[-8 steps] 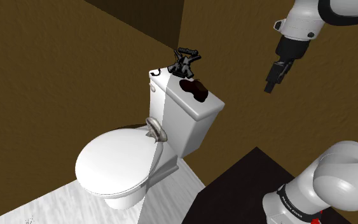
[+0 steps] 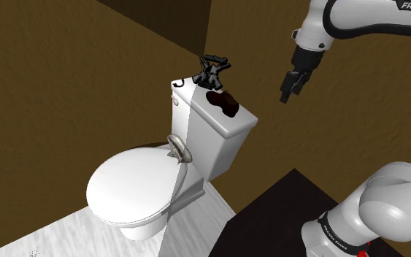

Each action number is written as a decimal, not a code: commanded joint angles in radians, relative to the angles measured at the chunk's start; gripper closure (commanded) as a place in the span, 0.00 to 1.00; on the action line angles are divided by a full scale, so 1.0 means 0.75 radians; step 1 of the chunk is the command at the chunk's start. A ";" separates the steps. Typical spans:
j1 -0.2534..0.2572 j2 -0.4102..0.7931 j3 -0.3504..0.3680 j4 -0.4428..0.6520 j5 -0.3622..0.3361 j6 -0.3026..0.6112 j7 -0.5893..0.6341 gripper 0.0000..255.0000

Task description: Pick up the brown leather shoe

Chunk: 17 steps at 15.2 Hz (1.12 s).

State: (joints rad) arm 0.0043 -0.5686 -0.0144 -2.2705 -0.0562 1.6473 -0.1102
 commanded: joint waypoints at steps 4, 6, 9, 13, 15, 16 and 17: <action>-0.005 0.221 -0.007 0.075 0.019 0.181 0.030 0.00; -0.008 0.312 -0.013 0.119 0.025 0.242 0.037 0.00; -0.012 0.451 -0.022 0.198 0.038 0.323 0.044 0.00; -0.018 0.639 -0.033 0.327 0.058 0.409 0.051 0.00; -0.022 0.735 -0.038 0.403 0.071 0.442 0.053 0.00; -0.024 0.783 -0.040 0.443 0.077 0.456 0.054 0.00; -0.026 0.831 -0.042 0.486 0.084 0.469 0.055 0.00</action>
State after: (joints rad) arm -0.0141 0.0135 -0.0446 -1.9450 0.0015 1.9903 -0.0700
